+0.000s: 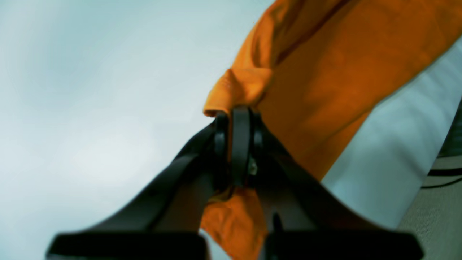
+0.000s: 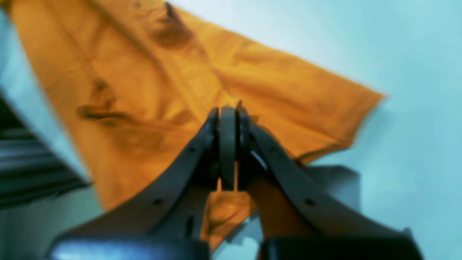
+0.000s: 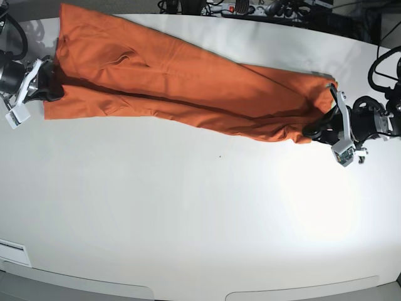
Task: Fold the T-shirt properly
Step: 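Lift the grasped corners with both grippers and fold them over onto the back edge, then open the left gripper and release the folded hem corner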
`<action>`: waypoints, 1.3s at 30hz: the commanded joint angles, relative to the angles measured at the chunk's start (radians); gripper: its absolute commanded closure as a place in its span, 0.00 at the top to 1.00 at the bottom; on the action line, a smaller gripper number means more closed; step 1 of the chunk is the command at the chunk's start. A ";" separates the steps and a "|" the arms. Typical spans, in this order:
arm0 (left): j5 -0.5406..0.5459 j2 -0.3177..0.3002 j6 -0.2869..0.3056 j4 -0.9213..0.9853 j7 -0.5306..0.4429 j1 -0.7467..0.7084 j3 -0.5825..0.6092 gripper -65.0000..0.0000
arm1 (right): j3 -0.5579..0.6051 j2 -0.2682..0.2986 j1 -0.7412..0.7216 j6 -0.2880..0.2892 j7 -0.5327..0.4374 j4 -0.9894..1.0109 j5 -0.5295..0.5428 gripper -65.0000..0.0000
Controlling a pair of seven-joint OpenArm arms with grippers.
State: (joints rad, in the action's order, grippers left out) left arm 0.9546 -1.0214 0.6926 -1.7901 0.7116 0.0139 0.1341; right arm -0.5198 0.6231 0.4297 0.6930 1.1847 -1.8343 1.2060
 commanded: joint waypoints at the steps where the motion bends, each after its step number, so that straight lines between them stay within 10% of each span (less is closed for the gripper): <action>1: 0.015 -0.031 0.006 -0.012 -0.009 0.013 -0.013 0.00 | -0.012 0.022 -0.005 0.005 -0.032 -0.014 -0.017 0.00; 24: -0.008 -0.043 0.006 0.011 0.127 -0.167 -0.013 0.00 | -0.010 -0.020 -0.003 0.005 -0.092 -0.013 -0.107 0.00; 29: -0.031 -0.043 -0.010 0.011 0.134 -0.166 -0.013 0.55 | -0.010 -0.022 -0.007 0.005 -0.087 -0.018 -0.085 0.47; 34: -0.121 -0.042 -0.206 0.011 0.134 -0.166 -0.013 0.59 | -0.010 -0.022 -0.006 0.005 0.003 -0.044 0.102 0.42; 37: -0.186 -0.040 -0.257 0.010 0.152 -0.166 -0.013 0.58 | -0.010 -0.023 -0.005 0.005 0.061 -0.056 0.171 0.04; 39: -0.208 -0.039 -0.306 0.010 0.154 -0.166 -0.013 0.57 | -0.010 -0.027 0.002 0.005 0.073 -0.056 0.187 0.00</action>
State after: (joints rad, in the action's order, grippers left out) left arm 0.7422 -1.0363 0.3862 -1.7710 0.8730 -0.1661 0.1341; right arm -0.5198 0.5789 0.4328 0.6930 1.2690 -1.8763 1.3674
